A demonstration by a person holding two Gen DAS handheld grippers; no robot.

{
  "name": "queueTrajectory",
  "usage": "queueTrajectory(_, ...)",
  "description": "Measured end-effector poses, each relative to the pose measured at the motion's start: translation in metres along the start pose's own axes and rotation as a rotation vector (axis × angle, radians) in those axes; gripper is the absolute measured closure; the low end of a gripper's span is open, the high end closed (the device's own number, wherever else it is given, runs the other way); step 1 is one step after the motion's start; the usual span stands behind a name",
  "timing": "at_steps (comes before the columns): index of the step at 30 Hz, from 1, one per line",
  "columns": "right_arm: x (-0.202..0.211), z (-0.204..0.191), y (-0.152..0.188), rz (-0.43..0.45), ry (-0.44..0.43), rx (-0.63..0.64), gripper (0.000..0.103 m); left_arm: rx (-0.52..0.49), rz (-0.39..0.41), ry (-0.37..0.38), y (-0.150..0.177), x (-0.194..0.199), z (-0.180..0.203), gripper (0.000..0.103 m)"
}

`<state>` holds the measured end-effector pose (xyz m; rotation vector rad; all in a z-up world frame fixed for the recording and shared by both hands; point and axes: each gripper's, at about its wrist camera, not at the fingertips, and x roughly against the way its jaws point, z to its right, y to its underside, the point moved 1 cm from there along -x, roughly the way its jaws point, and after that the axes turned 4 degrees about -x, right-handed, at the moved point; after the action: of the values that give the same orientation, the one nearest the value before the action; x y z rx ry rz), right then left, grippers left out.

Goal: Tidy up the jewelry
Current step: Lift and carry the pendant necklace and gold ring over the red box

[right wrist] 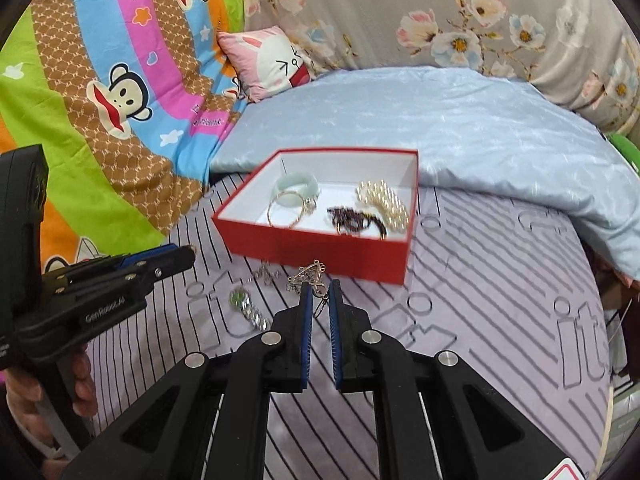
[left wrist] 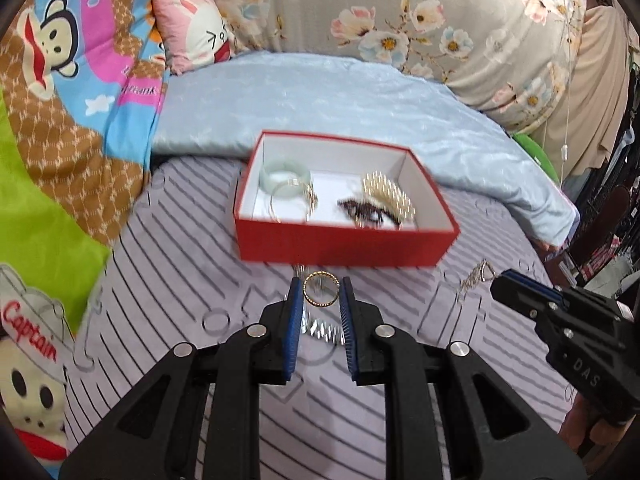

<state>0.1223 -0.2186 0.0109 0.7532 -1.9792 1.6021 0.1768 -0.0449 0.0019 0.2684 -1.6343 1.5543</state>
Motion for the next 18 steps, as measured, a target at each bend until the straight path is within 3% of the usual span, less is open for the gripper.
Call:
queueTrajectory(7, -0.008, -0.006, -0.05, 0.057, -0.002, 0.042, 0.096, -0.022, 0.074, -0.036, -0.051, -0.008, -0.007, 0.085)
queueTrajectory(18, -0.049, -0.012, -0.097, 0.072, -0.005, 0.05, 0.096, -0.012, 0.072, -0.072, -0.094, -0.056, -0.015, 0.085)
